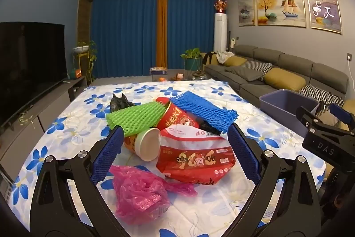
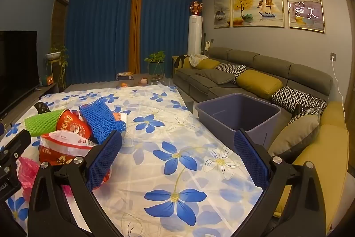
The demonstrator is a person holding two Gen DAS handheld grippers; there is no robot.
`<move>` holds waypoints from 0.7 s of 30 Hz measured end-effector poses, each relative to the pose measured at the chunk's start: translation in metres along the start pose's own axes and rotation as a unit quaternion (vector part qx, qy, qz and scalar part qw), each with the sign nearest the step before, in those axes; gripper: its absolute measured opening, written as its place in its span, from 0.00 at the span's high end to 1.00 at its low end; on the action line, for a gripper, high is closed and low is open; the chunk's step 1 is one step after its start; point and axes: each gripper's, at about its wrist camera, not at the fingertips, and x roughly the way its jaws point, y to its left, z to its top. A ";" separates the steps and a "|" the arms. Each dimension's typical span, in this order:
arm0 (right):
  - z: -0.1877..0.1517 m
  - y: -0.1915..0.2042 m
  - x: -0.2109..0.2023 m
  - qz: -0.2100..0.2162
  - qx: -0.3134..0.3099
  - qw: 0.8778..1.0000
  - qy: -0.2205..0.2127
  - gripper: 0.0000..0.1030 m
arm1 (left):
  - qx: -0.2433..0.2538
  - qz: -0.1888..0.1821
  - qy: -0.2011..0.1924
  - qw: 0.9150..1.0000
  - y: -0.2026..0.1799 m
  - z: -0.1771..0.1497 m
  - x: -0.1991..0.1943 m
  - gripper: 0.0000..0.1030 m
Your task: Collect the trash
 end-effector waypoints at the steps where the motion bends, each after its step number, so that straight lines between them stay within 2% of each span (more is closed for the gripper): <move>1: 0.000 0.000 0.000 0.000 0.000 1.000 0.000 0.05 | -0.005 -0.004 0.001 1.000 0.000 0.002 0.000 0.10; 21: 0.003 -0.001 0.001 -0.003 0.002 1.000 -0.004 0.05 | -0.024 -0.004 -0.010 1.000 0.008 0.003 0.000 0.10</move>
